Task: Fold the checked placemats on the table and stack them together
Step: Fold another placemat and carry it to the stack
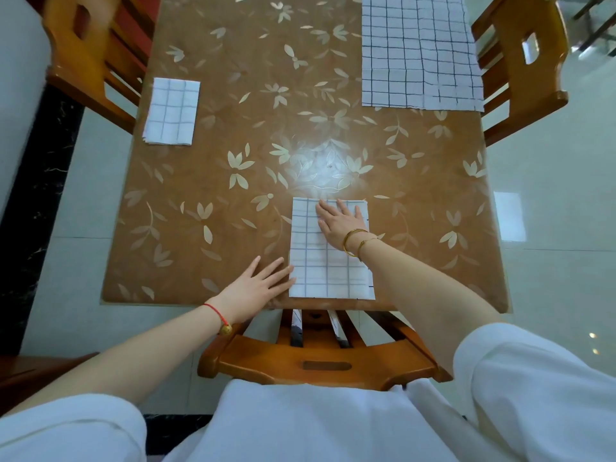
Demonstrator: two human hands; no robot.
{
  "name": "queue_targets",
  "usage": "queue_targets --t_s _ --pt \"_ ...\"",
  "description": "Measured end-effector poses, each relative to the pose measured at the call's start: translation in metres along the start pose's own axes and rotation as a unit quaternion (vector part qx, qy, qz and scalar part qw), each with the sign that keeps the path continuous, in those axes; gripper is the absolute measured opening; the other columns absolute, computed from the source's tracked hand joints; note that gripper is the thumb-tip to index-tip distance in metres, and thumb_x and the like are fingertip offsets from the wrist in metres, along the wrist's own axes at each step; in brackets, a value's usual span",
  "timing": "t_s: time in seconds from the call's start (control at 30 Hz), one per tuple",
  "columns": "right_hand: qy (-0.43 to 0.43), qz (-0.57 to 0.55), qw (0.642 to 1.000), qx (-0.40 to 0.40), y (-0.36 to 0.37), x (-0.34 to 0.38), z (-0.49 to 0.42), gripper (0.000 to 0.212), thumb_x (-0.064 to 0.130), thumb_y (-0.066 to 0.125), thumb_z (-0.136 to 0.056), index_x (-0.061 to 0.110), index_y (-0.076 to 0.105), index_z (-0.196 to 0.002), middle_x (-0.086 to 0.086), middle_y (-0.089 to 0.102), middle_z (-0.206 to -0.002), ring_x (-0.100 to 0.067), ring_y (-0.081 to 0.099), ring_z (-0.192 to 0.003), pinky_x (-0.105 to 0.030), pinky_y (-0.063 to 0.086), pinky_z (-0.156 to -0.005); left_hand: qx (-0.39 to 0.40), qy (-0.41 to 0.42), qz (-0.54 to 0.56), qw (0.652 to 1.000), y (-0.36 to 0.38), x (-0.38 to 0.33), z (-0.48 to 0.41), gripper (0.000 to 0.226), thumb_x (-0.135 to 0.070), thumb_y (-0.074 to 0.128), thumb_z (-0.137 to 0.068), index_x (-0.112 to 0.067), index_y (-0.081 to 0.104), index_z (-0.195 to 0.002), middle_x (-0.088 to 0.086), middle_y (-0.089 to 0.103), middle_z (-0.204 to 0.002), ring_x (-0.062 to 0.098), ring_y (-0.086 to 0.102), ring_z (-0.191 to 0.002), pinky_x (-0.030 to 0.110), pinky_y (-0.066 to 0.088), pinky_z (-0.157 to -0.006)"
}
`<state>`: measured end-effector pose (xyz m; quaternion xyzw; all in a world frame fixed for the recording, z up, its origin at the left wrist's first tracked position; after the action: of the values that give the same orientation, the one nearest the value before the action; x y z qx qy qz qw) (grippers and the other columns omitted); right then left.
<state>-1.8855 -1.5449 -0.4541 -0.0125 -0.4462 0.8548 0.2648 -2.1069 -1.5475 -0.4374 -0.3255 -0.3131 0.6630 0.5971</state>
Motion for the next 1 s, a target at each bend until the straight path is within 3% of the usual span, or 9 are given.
queue_targets --t_s 0.3,0.37,0.47,0.53,0.6,0.7,0.83,0.9,1.0 --pt "-0.018 0.021 1.0 0.007 -0.001 0.0 0.0 0.055 0.041 0.015 -0.104 0.028 -0.001 -0.155 0.013 -0.005 -0.162 -0.025 -0.008 -0.15 -0.057 0.0 -0.119 0.012 0.047 -0.046 0.998 0.014 -0.02 0.022 0.081 -0.005 0.045 -0.099 -0.022 -0.008 -0.157 0.008 -0.019 -0.163 0.029 -0.025 -0.145 0.058 -0.005 -0.119" --pt "-0.042 0.0 0.999 -0.005 -0.001 -0.001 0.001 0.058 0.043 0.022 -0.104 0.027 0.001 -0.156 0.01 -0.004 -0.163 -0.027 -0.006 -0.15 -0.053 0.002 -0.12 -0.012 0.057 -0.027 0.998 0.009 -0.021 0.023 0.07 -0.014 0.045 -0.101 -0.023 0.006 -0.158 0.006 -0.006 -0.165 0.03 -0.01 -0.151 0.058 0.005 -0.122" --pt "-0.08 -0.068 0.991 -0.087 -0.008 -0.007 0.016 0.059 0.037 0.036 -0.102 0.024 0.013 -0.155 0.004 0.008 -0.163 -0.027 0.004 -0.15 -0.047 0.011 -0.121 -0.176 0.027 0.084 0.98 -0.023 -0.011 0.02 0.045 -0.024 0.052 -0.098 -0.022 0.047 -0.142 0.004 0.042 -0.151 0.024 0.038 -0.14 0.046 0.04 -0.111" --pt "-0.07 -0.108 0.973 -0.19 -0.017 -0.017 0.035 0.049 0.028 0.045 -0.1 0.018 0.036 -0.147 -0.005 0.033 -0.153 -0.028 0.028 -0.141 -0.041 0.028 -0.116 -0.236 -0.066 0.212 0.946 -0.04 0.01 0.014 0.032 -0.024 0.055 -0.096 -0.022 0.057 -0.128 -0.003 0.056 -0.131 0.014 0.052 -0.12 0.038 0.052 -0.098" --pt "-0.02 -0.181 0.95 -0.253 -0.019 -0.03 0.057 0.03 0.019 0.05 -0.096 0.014 0.059 -0.124 -0.005 0.058 -0.117 -0.02 0.053 -0.109 -0.032 0.045 -0.096 -0.232 -0.189 0.374 0.878 -0.044 0.031 0.001 0.027 -0.023 0.056 -0.097 -0.024 0.059 -0.123 -0.007 0.06 -0.12 0.008 0.058 -0.107 0.032 0.055 -0.089" --pt "0.1 -0.367 0.903 -0.203 0.006 -0.048 0.072 0.02 0.011 0.049 -0.093 0.014 0.069 -0.098 0.0 0.067 -0.072 -0.013 0.059 -0.062 -0.028 0.051 -0.062 -0.206 -0.322 0.561 0.734 -0.034 0.049 -0.022 0.028 -0.019 0.058 -0.096 -0.019 0.06 -0.124 -0.001 0.066 -0.11 0.013 0.062 -0.097 0.028 0.052 -0.084" --pt "0.229 -0.558 0.785 -0.142 0.044 -0.06 0.081 0.027 0.005 0.045 -0.093 0.007 0.072 -0.098 -0.01 0.074 -0.076 -0.014 0.065 -0.062 -0.03 0.058 -0.068 -0.173 -0.377 0.652 0.635 -0.022 0.053 -0.05 0.033 -0.012 0.061 -0.091 -0.013 0.06 -0.124 0.006 0.069 -0.107 0.021 0.067 -0.1 0.039 0.055 -0.094" --pt "0.253 -0.601 0.746 -0.134 0.051 -0.062 0.082 0.029 0.004 0.043 -0.094 0.005 0.071 -0.099 -0.012 0.074 -0.081 -0.016 0.063 -0.061 -0.031 0.058 -0.068 -0.176 -0.392 0.666 0.61 -0.023 0.054 -0.057 0.029 -0.008 0.06 -0.09 -0.012 0.061 -0.119 0.008 0.068 -0.109 0.024 0.067 -0.101 0.042 0.056 -0.092" --pt "0.268 -0.622 0.725 -0.123 0.055 -0.065 0.081 0.03 0.003 0.041 -0.095 0.006 0.071 -0.099 -0.013 0.075 -0.084 -0.018 0.064 -0.061 -0.028 0.059 -0.065 -0.192 -0.408 0.658 0.603 -0.026 0.06 -0.06 0.023 -0.007 0.06 -0.09 -0.011 0.064 -0.113 0.008 0.067 -0.113 0.025 0.066 -0.104 0.041 0.056 -0.093"
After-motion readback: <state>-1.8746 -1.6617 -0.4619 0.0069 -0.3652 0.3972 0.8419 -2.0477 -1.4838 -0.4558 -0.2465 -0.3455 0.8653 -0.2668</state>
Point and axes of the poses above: each hand's wrist, its own z-axis away from the middle knuckle, its own y-axis out of the palm, x = y × z, the point moved 8 cm from there along -z, towards the middle knuckle
